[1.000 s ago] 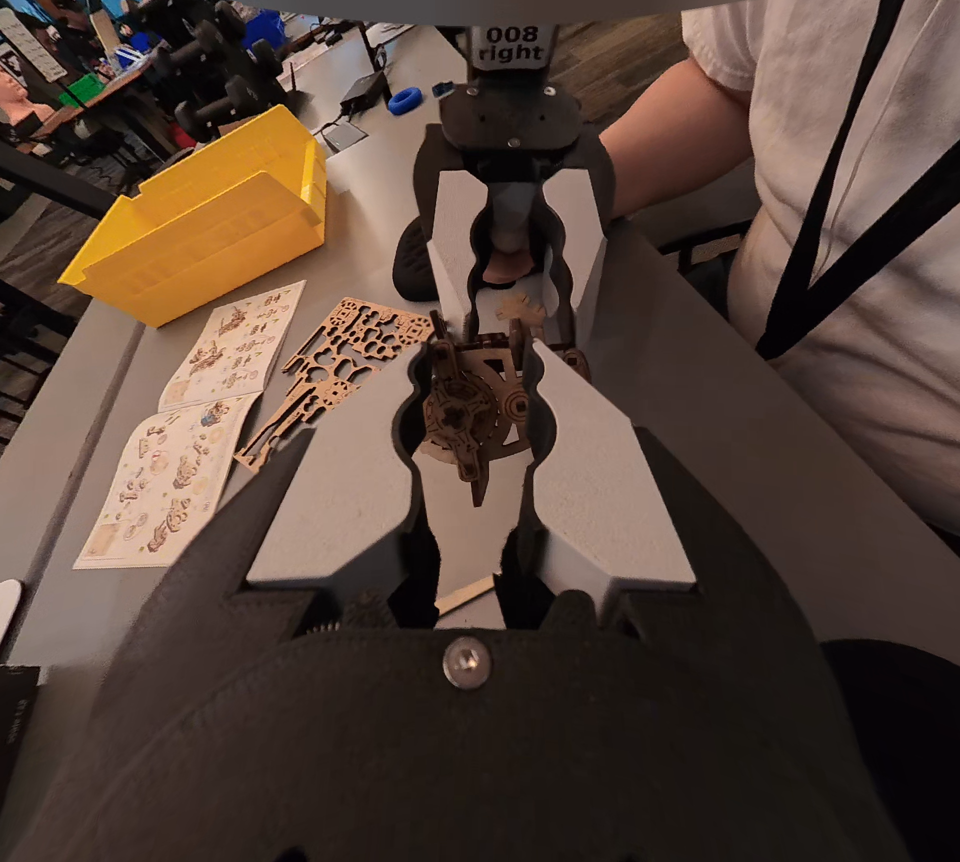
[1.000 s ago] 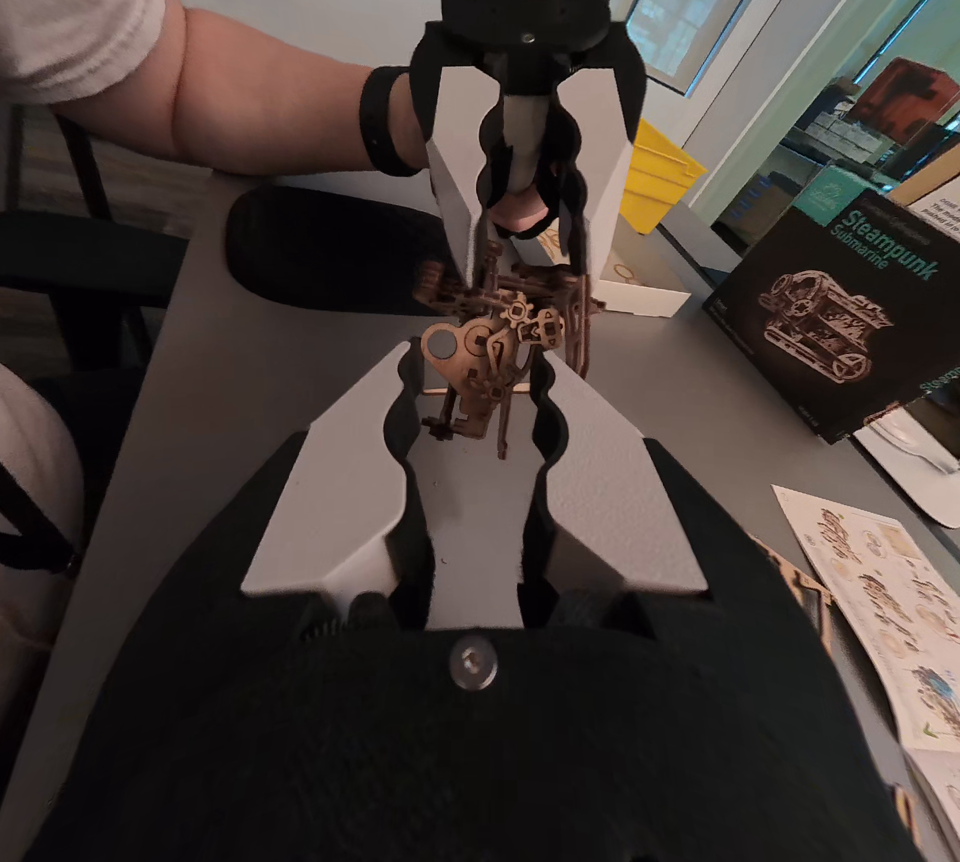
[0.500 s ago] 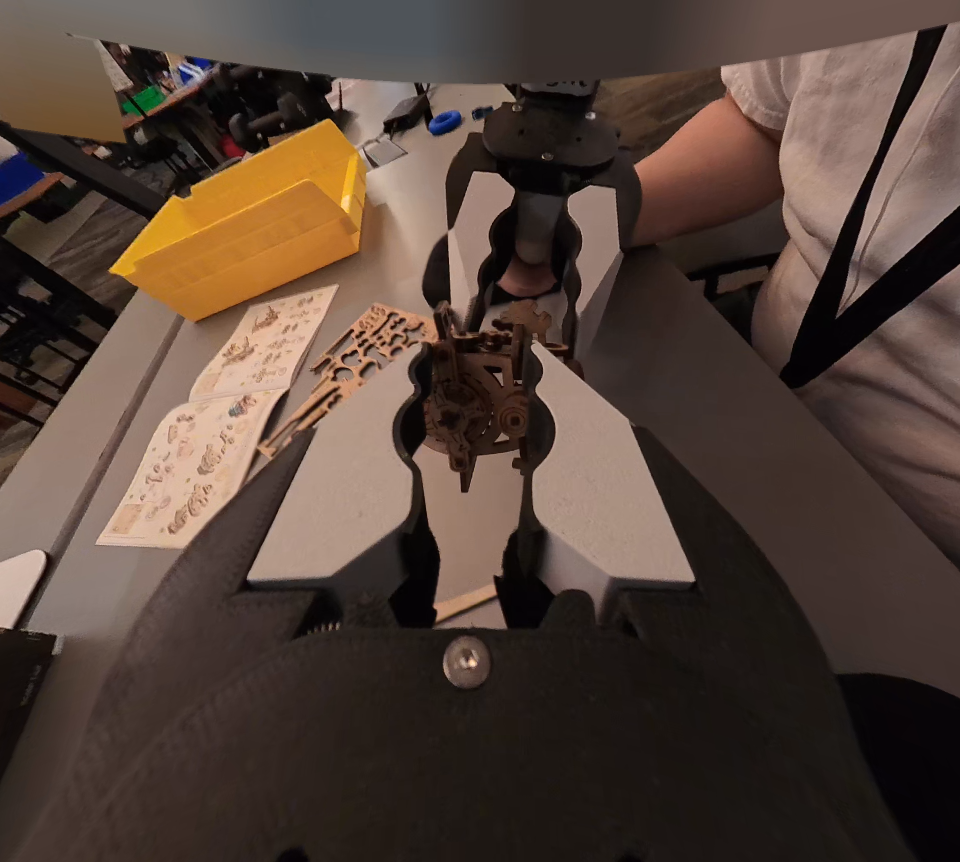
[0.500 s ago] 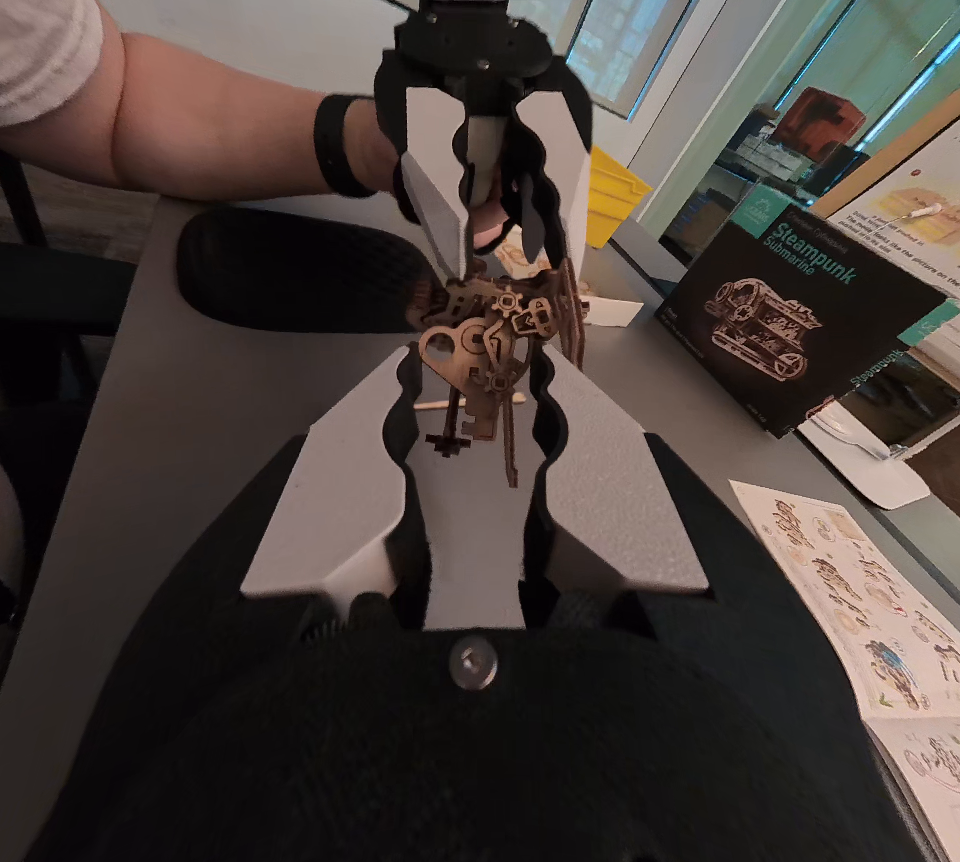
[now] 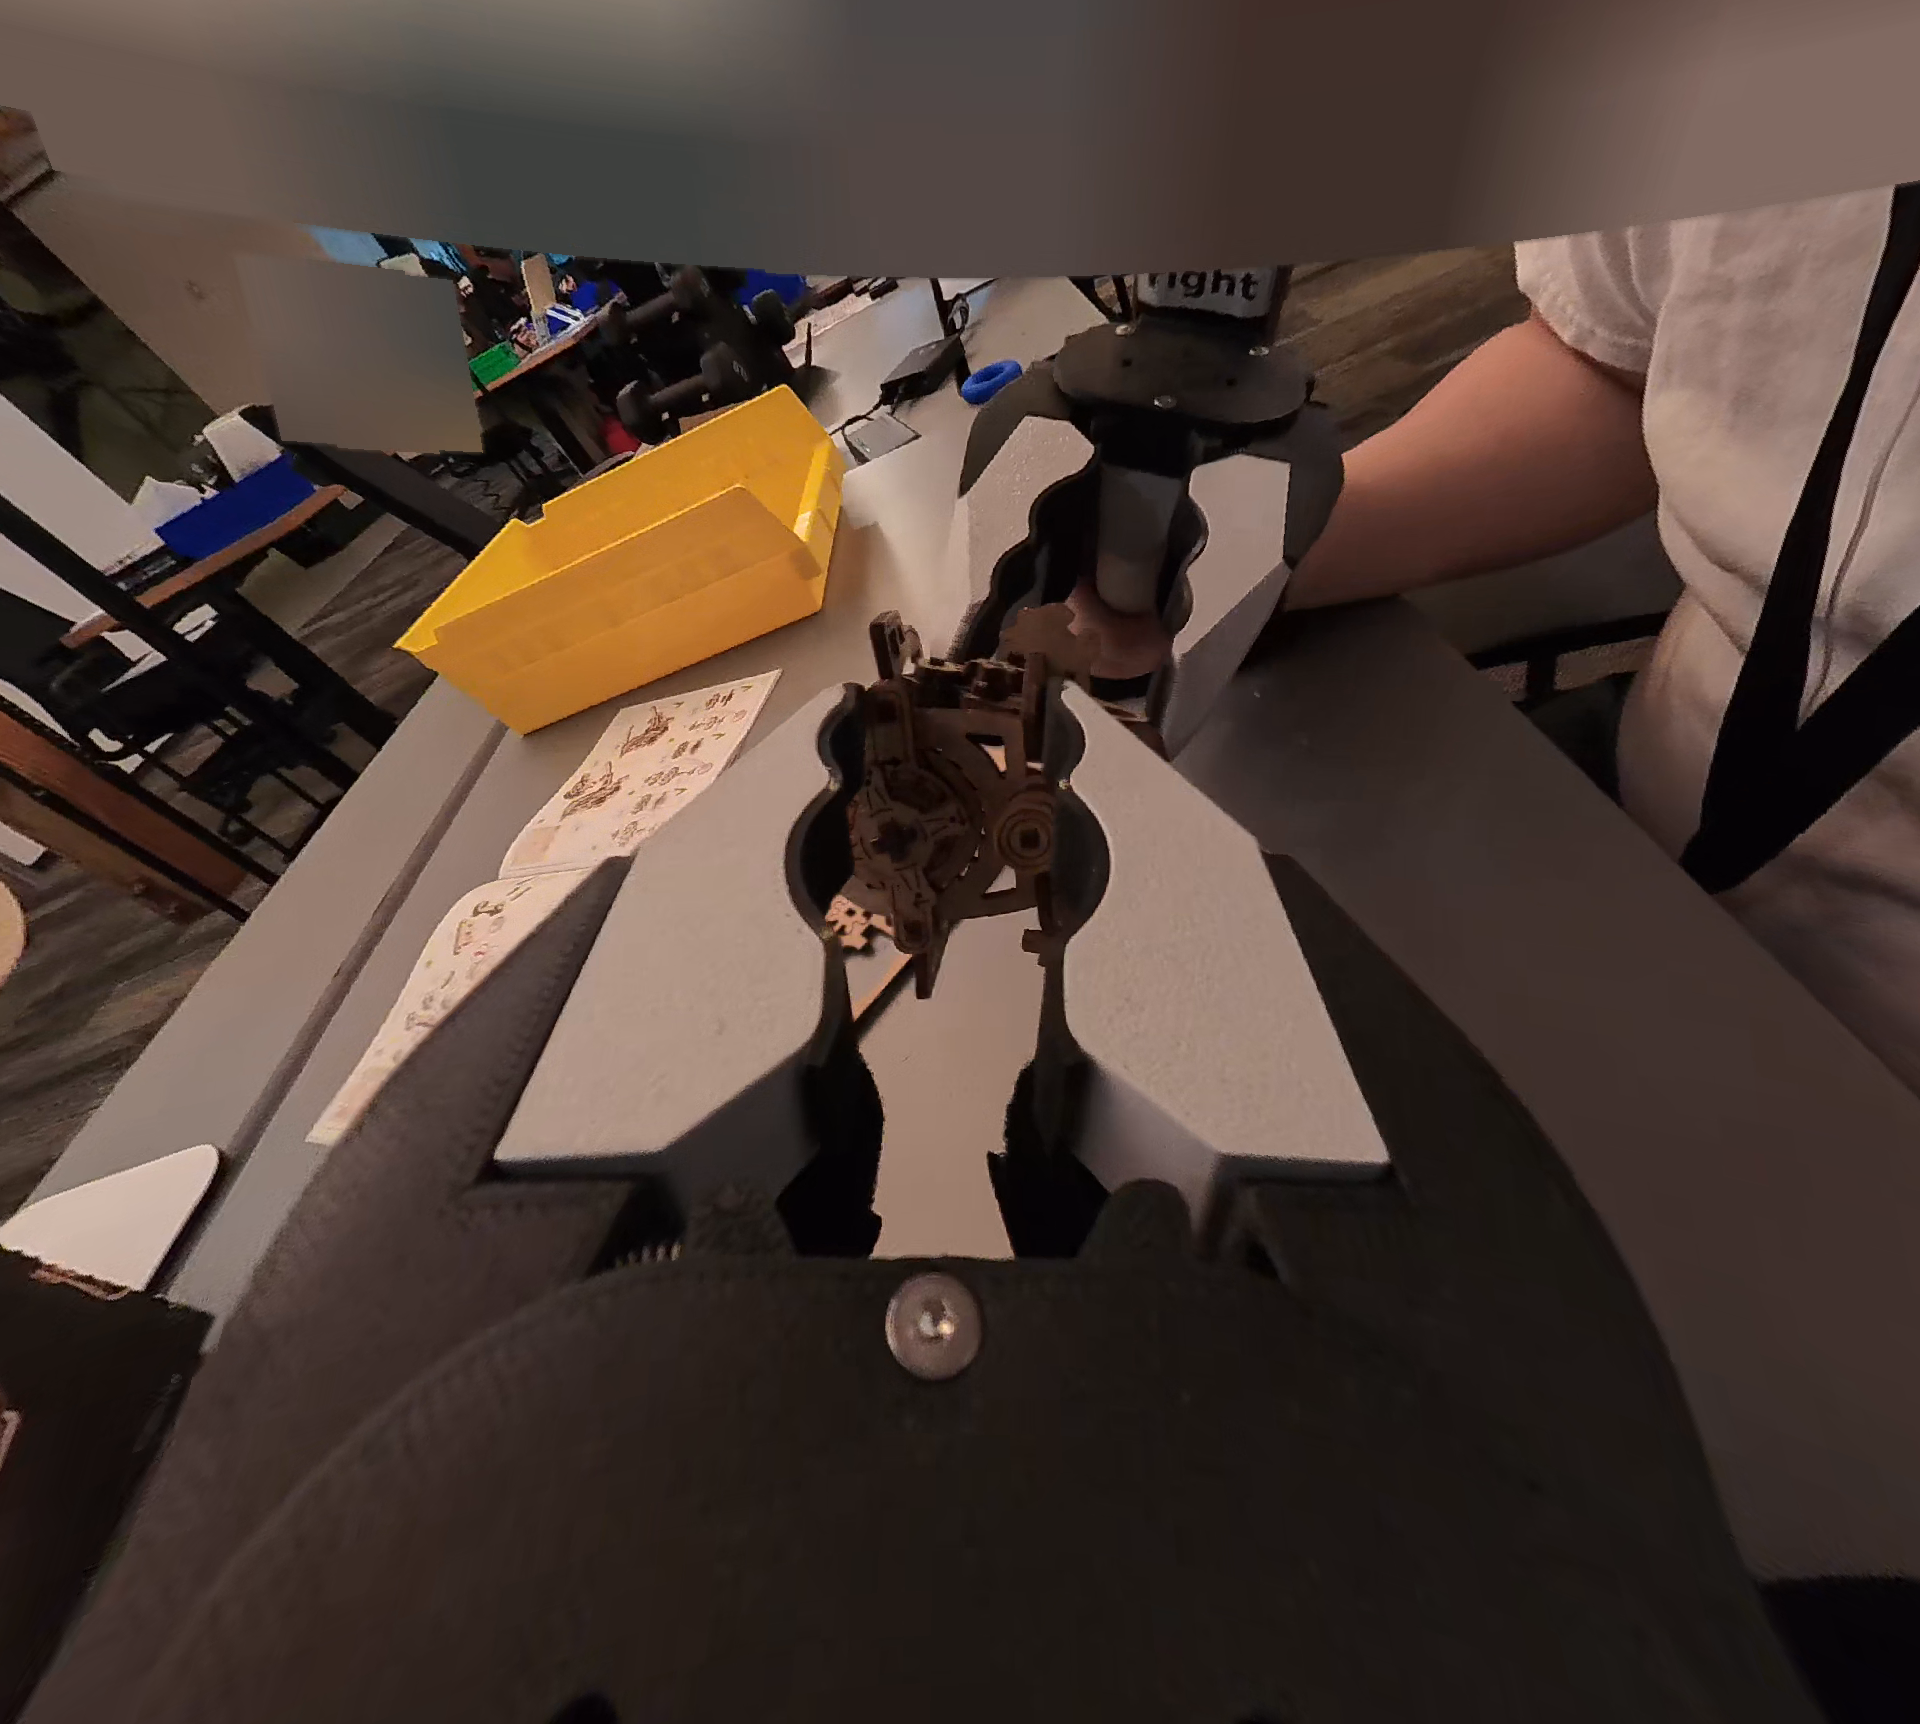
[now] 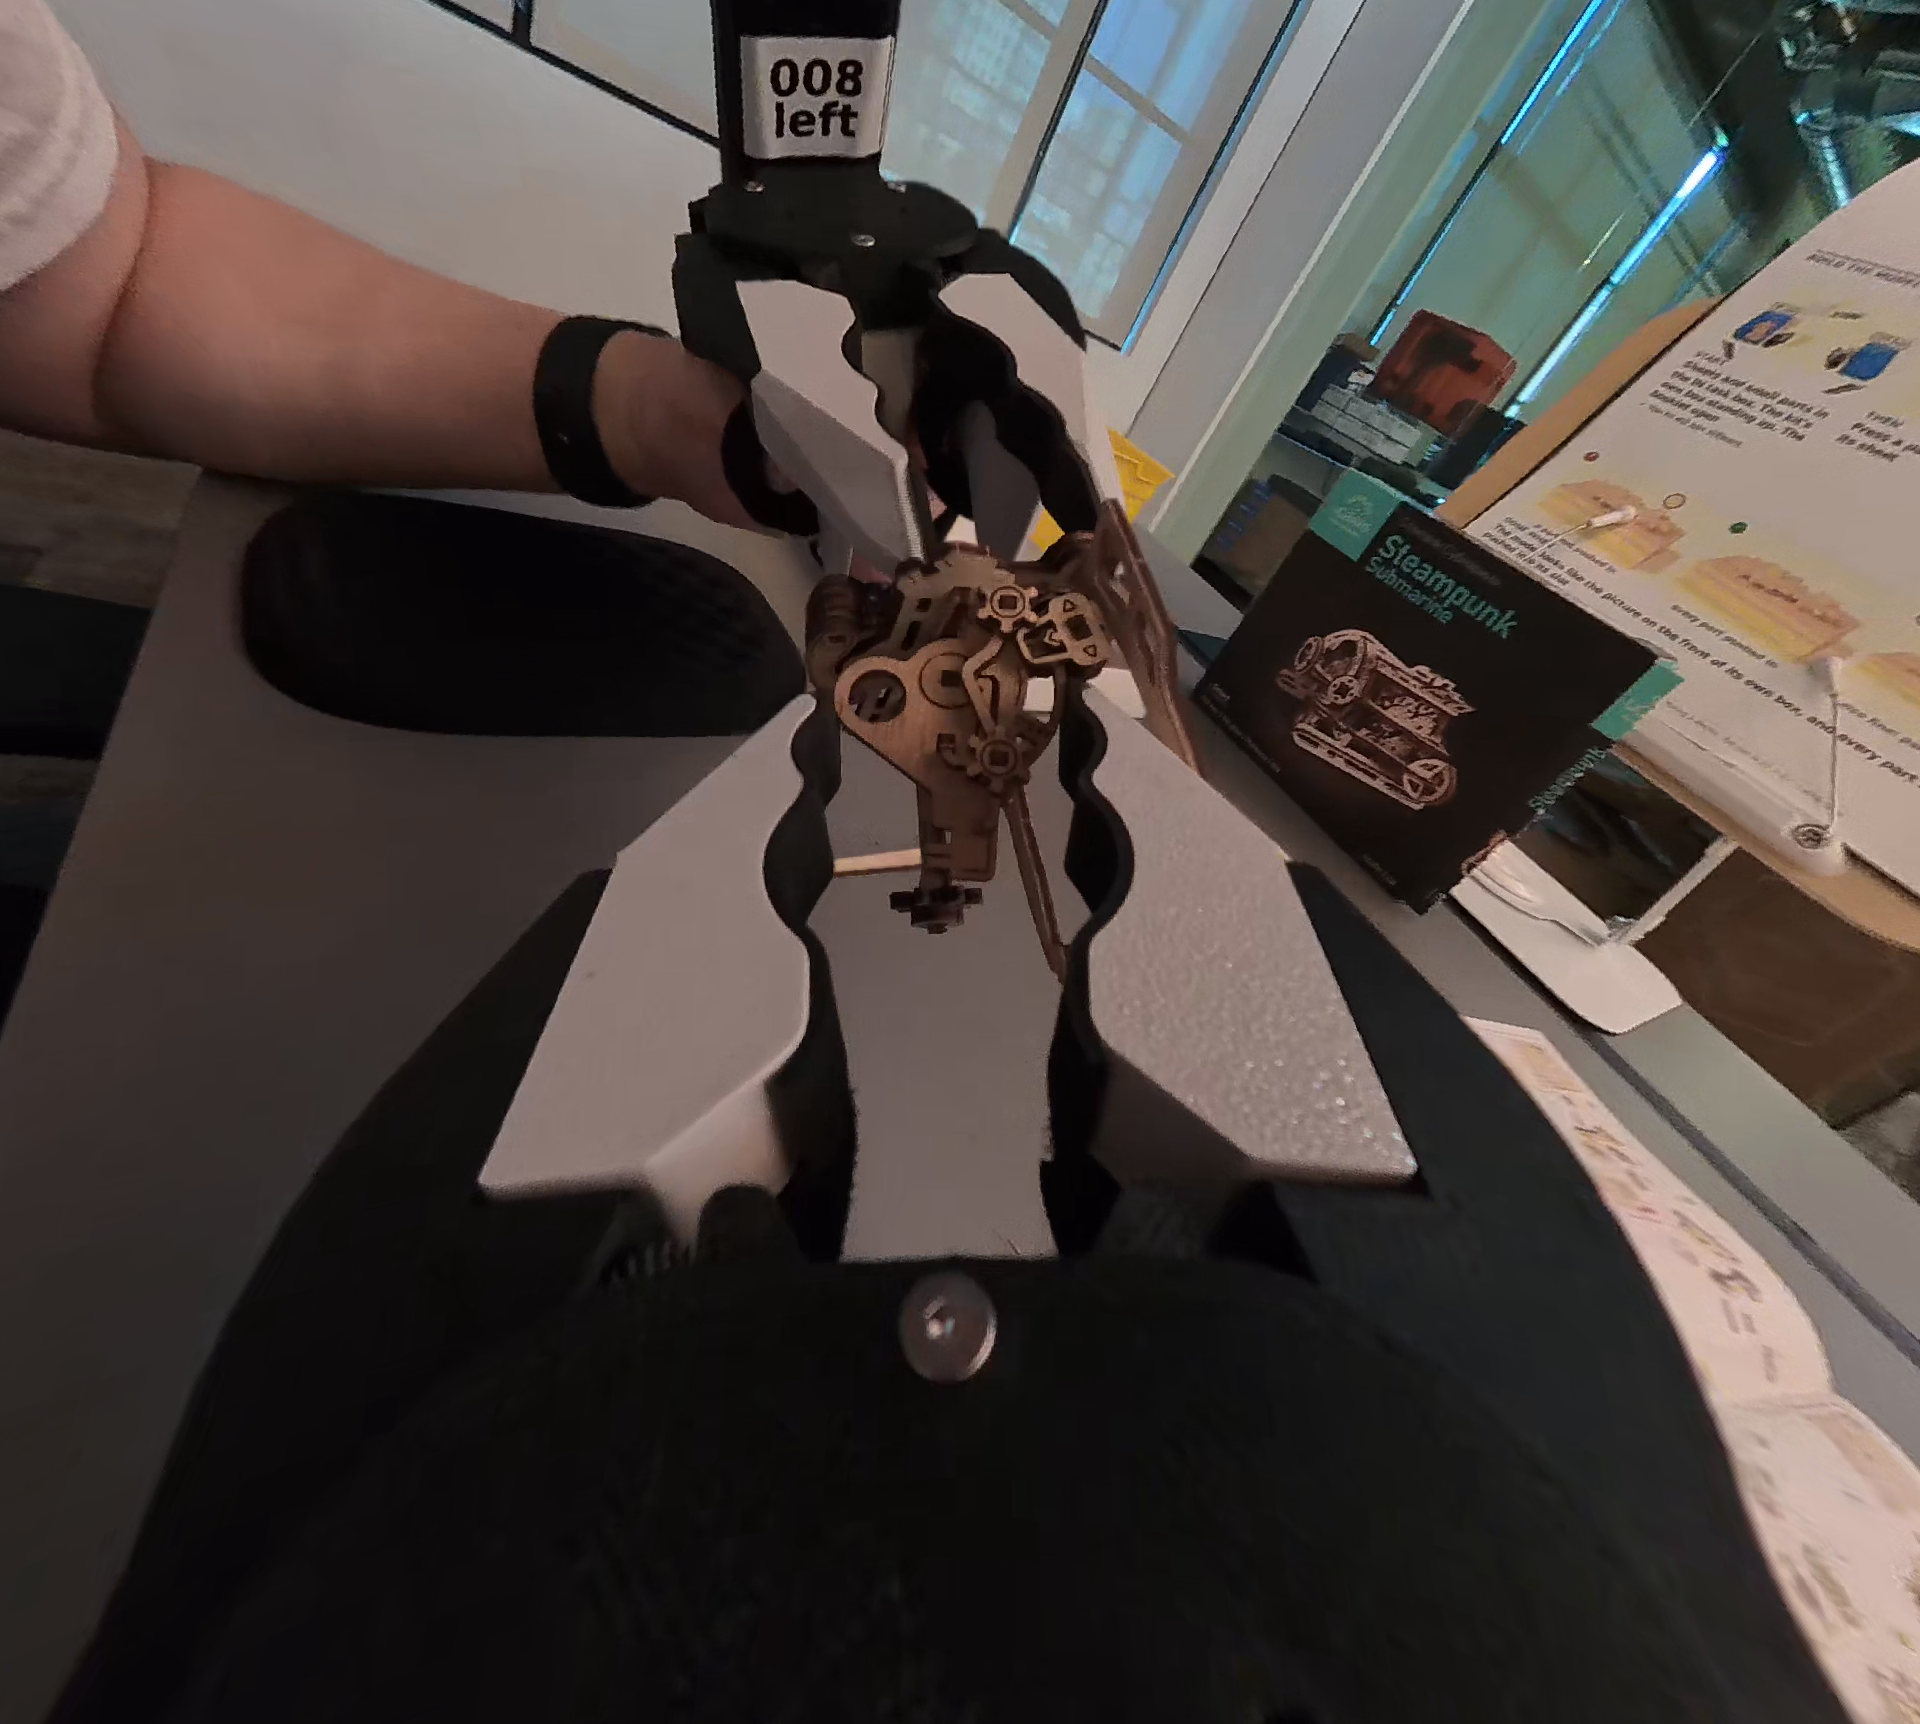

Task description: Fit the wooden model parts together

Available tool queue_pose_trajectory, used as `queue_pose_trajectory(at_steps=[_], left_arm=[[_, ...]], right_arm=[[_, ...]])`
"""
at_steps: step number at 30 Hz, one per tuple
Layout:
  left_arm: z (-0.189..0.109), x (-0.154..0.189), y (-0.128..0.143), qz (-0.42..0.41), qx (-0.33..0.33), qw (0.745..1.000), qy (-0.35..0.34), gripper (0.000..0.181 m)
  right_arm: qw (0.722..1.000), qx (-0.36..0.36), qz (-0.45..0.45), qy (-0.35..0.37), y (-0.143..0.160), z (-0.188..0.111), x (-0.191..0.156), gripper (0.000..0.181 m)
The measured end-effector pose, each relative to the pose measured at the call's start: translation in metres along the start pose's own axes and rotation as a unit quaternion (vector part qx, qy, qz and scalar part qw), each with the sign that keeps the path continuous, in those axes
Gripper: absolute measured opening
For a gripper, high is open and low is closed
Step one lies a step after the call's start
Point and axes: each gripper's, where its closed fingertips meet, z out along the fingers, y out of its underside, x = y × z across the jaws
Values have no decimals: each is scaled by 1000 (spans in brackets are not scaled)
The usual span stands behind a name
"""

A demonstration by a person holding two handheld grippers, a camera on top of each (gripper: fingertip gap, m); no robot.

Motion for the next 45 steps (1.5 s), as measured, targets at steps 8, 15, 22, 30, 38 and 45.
queue_pose_trajectory(at_steps=[8,15,22,30,38,45], left_arm=[[2,2,-3,-24,8,1000,13,32],[3,5,-2,-20,-4,1000,21,32],[4,2,-2,-11,-17,1000,8,32],[5,4,1,-11,-27,999,13,32],[4,9,5,-10,-40,999,35,32],[3,14,2,-11,-33,998,49,32]], right_arm=[[999,17,30,-27,-5,-5,-2,41],[999,17,32,-37,-6,-7,-4,41],[999,16,37,-26,-5,-7,-2,40],[999,7,38,-35,-2,-7,-4,40],[998,-5,22,-51,1,-7,-10,40],[998,5,20,-61,-2,-8,-13,40]])
